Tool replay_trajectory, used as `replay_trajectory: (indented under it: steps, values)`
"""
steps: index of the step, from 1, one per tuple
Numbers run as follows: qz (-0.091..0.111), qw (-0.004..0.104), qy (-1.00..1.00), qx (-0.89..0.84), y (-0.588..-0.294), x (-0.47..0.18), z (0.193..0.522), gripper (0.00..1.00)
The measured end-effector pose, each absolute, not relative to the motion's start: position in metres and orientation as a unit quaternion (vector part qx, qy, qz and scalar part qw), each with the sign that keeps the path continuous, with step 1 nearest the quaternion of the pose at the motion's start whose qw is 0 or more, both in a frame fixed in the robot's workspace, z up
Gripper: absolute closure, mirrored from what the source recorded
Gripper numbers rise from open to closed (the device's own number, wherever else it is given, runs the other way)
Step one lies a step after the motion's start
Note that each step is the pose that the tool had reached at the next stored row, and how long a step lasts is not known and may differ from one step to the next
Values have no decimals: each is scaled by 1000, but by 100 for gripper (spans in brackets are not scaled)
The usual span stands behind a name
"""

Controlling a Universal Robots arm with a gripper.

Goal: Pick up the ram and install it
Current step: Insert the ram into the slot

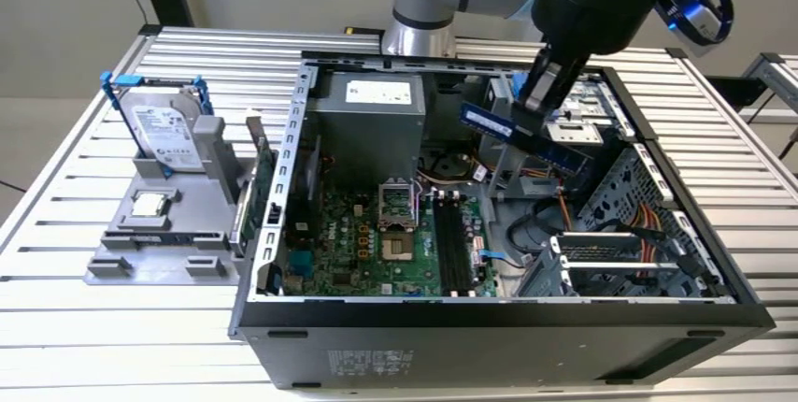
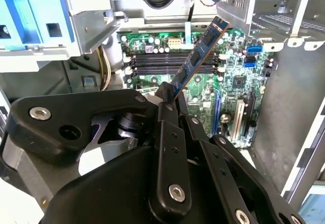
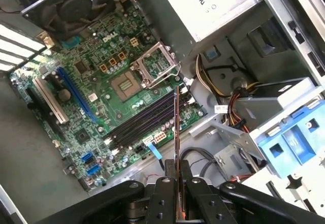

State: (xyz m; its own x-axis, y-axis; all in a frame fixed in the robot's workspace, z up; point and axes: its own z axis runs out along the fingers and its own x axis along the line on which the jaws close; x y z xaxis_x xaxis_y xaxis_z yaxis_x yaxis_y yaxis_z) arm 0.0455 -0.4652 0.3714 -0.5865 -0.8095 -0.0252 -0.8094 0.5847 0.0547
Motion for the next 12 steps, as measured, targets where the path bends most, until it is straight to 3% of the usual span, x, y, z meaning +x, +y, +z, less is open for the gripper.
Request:
replay_trajectory:
  steps: [12]
  values:
    - [-30,0,-909,415,-465,46,371,100]
